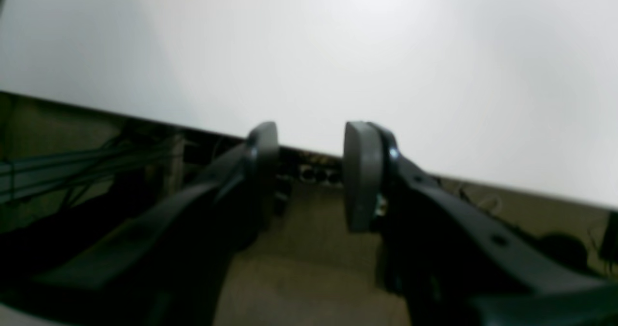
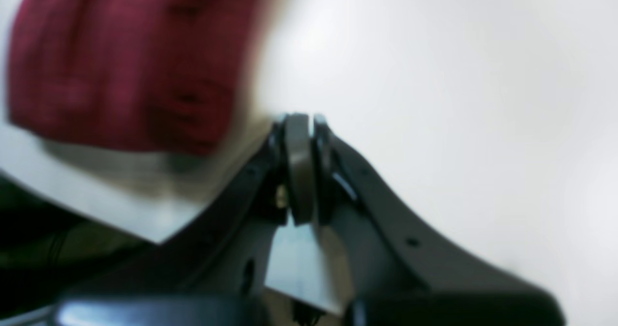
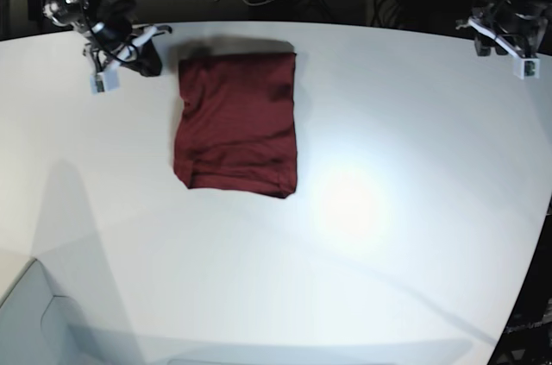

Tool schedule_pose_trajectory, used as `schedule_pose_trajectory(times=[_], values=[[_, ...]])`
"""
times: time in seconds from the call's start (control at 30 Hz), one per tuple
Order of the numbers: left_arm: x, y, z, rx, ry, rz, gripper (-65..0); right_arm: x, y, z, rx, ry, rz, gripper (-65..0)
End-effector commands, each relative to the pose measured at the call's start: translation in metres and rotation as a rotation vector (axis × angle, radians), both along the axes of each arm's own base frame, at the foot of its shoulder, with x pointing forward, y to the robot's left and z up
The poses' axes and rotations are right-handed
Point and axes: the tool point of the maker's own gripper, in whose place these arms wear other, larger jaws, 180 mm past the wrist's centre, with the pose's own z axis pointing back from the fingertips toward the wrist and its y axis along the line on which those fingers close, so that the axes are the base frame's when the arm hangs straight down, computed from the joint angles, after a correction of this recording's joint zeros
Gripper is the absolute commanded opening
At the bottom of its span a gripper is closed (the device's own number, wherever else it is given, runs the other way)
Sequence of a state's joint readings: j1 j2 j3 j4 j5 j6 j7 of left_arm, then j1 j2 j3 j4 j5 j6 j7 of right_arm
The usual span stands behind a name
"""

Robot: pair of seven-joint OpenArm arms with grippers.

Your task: Layout the t-shirt on the table in an organized manner, then fold the t-shirt properly

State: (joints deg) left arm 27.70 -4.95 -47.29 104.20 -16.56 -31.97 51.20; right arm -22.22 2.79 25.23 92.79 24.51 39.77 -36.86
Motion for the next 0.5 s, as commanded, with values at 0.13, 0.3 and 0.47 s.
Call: schedule_pose_trajectory(times=[0.13, 0.3, 0.47], values=[[-0.024, -0.019, -0.010, -0.019, 0.065, -0.069, -62.8, -0.026, -0.054, 0.012, -0.080, 0.002, -0.133, -65.0], [-0.051, -0.021, -0.019, -0.031, 0.133, -0.065, -64.8, -0.071, -0.066, 0.021, -0.146, 0.058, -0.156, -65.0], [-0.069, -0.029, -0.034, -0.076, 0.175, -0.032, -64.9, -0.116, -0.069, 0.001, -0.116, 0.155, -0.232, -65.0]])
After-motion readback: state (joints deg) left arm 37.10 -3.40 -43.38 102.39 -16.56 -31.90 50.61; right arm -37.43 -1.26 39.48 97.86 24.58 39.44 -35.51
